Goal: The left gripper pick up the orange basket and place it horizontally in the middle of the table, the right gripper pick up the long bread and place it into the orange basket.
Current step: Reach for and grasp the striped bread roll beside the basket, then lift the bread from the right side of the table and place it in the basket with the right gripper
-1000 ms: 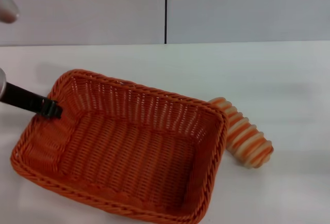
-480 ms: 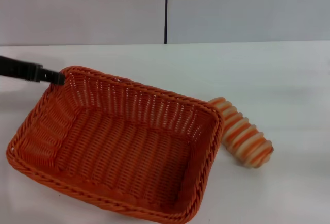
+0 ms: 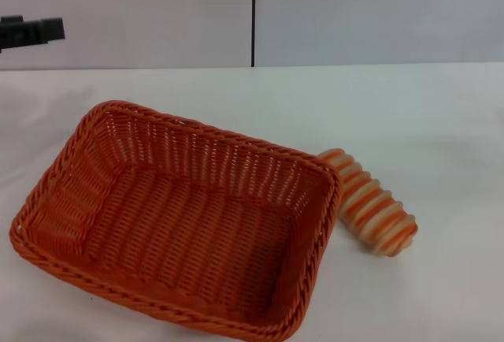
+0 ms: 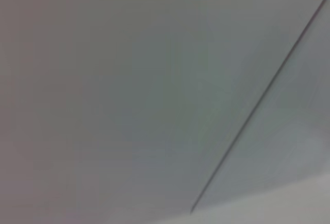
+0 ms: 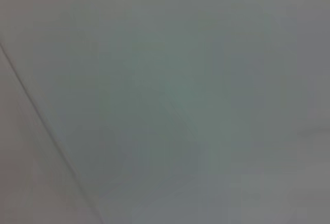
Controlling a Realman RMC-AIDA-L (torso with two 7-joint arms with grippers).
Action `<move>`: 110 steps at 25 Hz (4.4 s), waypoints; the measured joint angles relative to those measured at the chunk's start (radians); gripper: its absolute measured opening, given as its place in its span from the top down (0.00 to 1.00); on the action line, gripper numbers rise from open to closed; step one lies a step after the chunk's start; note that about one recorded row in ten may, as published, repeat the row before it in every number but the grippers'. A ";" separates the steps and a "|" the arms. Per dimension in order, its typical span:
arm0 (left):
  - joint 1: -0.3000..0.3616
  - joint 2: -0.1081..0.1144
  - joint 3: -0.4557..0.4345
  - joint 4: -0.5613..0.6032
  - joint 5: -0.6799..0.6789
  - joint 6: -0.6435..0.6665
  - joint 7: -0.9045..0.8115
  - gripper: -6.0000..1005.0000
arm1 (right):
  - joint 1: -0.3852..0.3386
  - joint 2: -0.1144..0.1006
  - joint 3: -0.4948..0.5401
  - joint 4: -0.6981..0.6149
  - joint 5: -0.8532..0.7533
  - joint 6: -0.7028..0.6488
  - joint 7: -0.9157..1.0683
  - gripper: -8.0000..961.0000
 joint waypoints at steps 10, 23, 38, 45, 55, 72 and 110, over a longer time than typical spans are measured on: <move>0.108 -0.001 -0.093 -0.511 -0.466 -0.099 0.774 0.17 | 0.230 -0.063 -0.282 -0.172 -0.570 -0.210 0.543 0.29; 0.125 -0.001 -0.123 -0.718 -0.549 -0.079 1.097 0.17 | 0.450 -0.034 -0.401 0.242 -0.642 -0.220 0.631 0.29; 0.125 0.003 -0.127 -0.721 -0.552 -0.088 1.140 0.17 | 0.487 -0.032 -0.557 0.382 -0.652 -0.081 0.741 0.29; 0.135 0.004 -0.127 -0.717 -0.552 -0.079 1.151 0.17 | 0.503 -0.038 -0.557 0.451 -0.652 -0.004 0.740 0.29; 0.132 0.003 -0.127 -0.714 -0.552 -0.078 1.151 0.17 | 0.497 -0.038 -0.549 0.422 -0.609 -0.012 0.701 0.47; 0.126 -0.002 -0.127 -0.728 -0.560 -0.078 1.139 0.17 | 0.446 -0.046 -0.435 -0.040 -0.556 -0.163 0.721 0.62; 0.132 -0.005 -0.121 -0.804 -0.572 -0.052 1.180 0.17 | 0.574 -0.003 -0.820 0.214 -0.151 -0.163 0.557 0.68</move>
